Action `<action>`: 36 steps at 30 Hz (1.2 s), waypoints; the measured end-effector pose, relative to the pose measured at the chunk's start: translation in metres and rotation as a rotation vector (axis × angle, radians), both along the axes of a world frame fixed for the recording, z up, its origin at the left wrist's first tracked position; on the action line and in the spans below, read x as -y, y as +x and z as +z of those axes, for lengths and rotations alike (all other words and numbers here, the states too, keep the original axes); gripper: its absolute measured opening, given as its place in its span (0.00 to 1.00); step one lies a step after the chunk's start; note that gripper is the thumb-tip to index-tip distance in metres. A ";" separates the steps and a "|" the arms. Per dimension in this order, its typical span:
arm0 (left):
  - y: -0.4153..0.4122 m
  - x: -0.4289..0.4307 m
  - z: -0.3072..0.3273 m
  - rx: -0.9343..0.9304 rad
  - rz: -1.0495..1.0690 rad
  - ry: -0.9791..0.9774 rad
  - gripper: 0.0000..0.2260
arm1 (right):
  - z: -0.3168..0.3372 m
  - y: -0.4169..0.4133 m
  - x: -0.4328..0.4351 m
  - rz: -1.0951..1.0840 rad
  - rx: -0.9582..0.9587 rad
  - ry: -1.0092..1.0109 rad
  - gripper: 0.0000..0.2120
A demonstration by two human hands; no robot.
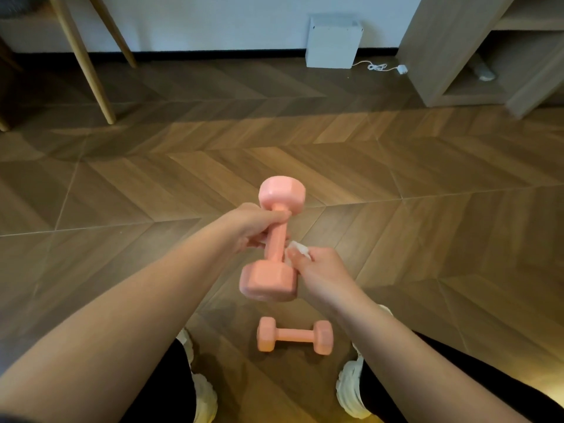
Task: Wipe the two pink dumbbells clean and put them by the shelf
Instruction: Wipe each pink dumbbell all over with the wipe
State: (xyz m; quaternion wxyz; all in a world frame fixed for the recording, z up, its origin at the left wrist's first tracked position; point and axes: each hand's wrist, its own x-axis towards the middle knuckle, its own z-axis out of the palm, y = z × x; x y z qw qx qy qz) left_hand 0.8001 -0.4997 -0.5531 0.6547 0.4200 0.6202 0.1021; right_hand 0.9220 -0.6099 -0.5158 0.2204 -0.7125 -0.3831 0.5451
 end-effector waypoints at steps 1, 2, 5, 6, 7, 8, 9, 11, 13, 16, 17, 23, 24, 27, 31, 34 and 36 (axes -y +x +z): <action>-0.001 -0.003 -0.004 0.007 0.029 -0.009 0.12 | -0.005 0.004 -0.003 -0.004 0.002 0.016 0.12; 0.000 -0.006 -0.009 0.004 0.052 -0.012 0.11 | -0.013 0.008 -0.008 -0.032 -0.015 0.015 0.11; 0.001 -0.016 -0.037 -0.033 0.113 -0.002 0.12 | -0.061 0.026 -0.029 -0.290 -0.149 -0.081 0.07; 0.002 -0.019 -0.051 -0.062 0.130 0.008 0.12 | -0.080 0.031 -0.036 -0.369 -0.188 -0.118 0.06; 0.001 -0.022 -0.065 -0.107 0.141 0.019 0.13 | -0.100 0.037 -0.043 -0.420 -0.199 -0.157 0.05; 0.001 -0.026 -0.081 -0.154 0.146 0.029 0.13 | -0.120 0.042 -0.048 -0.452 -0.189 -0.193 0.06; 0.000 -0.029 -0.098 -0.196 0.144 0.031 0.13 | -0.138 0.047 -0.051 -0.467 -0.165 -0.226 0.08; -0.001 -0.036 -0.136 -0.256 0.147 0.024 0.14 | -0.169 0.053 -0.057 -0.478 -0.127 -0.267 0.13; -0.001 -0.044 -0.169 -0.306 0.143 0.016 0.16 | -0.194 0.058 -0.064 -0.473 -0.105 -0.282 0.15; 0.001 -0.056 -0.212 -0.366 0.106 0.001 0.16 | -0.227 0.064 -0.081 -0.473 -0.101 -0.301 0.17; 0.002 -0.060 -0.224 -0.374 0.110 -0.009 0.16 | -0.236 0.065 -0.087 -0.470 -0.106 -0.305 0.18; 0.005 -0.078 -0.284 -0.452 0.088 0.003 0.18 | -0.286 0.065 -0.105 -0.410 -0.110 -0.313 0.12; 0.005 -0.081 -0.290 -0.458 0.088 0.007 0.18 | -0.292 0.065 -0.106 -0.398 -0.107 -0.318 0.11; 0.005 -0.087 -0.303 -0.464 0.084 0.021 0.19 | -0.307 0.067 -0.106 -0.387 -0.103 -0.330 0.10; 0.004 -0.092 -0.313 -0.464 0.086 0.038 0.19 | -0.319 0.068 -0.104 -0.381 -0.097 -0.335 0.15; 0.005 -0.091 -0.318 -0.490 0.087 0.041 0.19 | -0.322 0.069 -0.104 -0.377 -0.103 -0.340 0.16; 0.006 -0.091 -0.321 -0.503 0.095 0.054 0.18 | -0.324 0.069 -0.104 -0.371 -0.103 -0.341 0.17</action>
